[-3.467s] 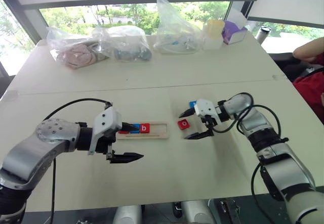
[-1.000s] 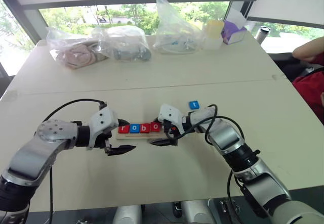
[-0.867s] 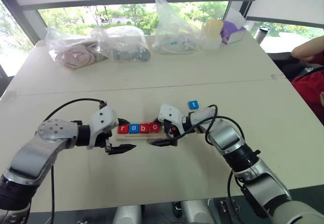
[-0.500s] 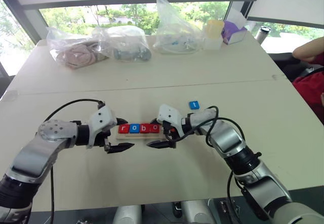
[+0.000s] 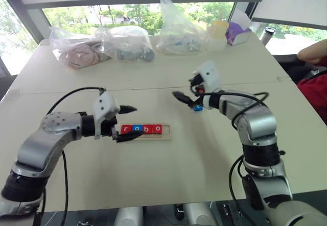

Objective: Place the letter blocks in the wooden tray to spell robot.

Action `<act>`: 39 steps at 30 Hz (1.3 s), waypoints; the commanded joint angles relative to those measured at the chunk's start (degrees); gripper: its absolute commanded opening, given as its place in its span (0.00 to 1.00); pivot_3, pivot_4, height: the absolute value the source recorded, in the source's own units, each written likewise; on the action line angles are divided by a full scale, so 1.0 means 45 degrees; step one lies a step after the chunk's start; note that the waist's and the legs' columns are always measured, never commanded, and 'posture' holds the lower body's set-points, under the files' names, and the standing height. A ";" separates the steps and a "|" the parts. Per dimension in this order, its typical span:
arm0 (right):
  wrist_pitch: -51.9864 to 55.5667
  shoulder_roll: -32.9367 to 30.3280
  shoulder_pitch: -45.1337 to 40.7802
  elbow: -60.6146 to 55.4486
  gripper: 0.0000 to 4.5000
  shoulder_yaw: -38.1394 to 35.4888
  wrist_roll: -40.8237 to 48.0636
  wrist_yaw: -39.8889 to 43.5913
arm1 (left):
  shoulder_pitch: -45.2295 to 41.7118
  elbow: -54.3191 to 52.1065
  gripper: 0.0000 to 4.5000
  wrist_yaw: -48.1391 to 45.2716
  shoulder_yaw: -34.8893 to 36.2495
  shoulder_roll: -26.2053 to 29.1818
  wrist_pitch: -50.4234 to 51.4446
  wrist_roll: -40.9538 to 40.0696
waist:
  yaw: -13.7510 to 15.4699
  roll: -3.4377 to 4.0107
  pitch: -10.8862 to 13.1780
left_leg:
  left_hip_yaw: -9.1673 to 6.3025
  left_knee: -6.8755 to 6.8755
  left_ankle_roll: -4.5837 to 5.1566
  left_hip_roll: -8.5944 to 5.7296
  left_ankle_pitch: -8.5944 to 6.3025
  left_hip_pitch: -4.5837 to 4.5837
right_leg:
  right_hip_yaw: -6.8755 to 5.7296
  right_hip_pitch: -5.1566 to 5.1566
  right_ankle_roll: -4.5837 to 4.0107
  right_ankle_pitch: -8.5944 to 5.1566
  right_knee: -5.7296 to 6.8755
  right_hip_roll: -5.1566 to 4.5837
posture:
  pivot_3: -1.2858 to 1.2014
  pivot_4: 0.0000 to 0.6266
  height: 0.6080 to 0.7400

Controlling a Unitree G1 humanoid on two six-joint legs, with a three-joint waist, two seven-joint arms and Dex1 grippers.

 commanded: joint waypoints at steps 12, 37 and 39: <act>-0.0444 0.1233 0.0852 0.0534 0.99 0.0543 -0.0564 -0.2992 | -0.1243 0.1232 1.00 -0.0513 -0.0674 0.0122 -0.0430 0.0450 | -0.0148 0.0020 0.0010 | 0.0044 -0.0007 0.0001 0.0002 0.0000 0.0010 | 0.0033 -0.0015 0.0029 -0.0016 0.0006 0.0011 | 0.52 0.24 1.00; 0.4470 0.2576 0.2999 -0.5598 0.26 -0.0738 -0.0823 -0.4578 | -0.0155 0.0500 1.00 -0.0860 -0.1187 0.0250 -0.0753 0.1217 | -0.0089 0.0021 0.0006 | 0.0011 -0.0029 0.0002 0.0001 -0.0001 -0.0005 | 0.0018 -0.0018 0.0024 -0.0020 -0.0010 0.0003 | 0.52 0.24 1.00; 0.5661 0.3060 0.3198 -0.6561 0.26 -0.1067 -0.0901 -0.4719 | -0.0280 0.0579 1.00 -0.0924 -0.1342 0.0109 -0.0763 0.1185 | -0.0110 0.0022 0.0005 | 0.0012 -0.0028 0.0002 0.0002 -0.0001 -0.0006 | 0.0018 -0.0022 0.0025 -0.0020 -0.0007 0.0000 | 0.52 0.24 1.00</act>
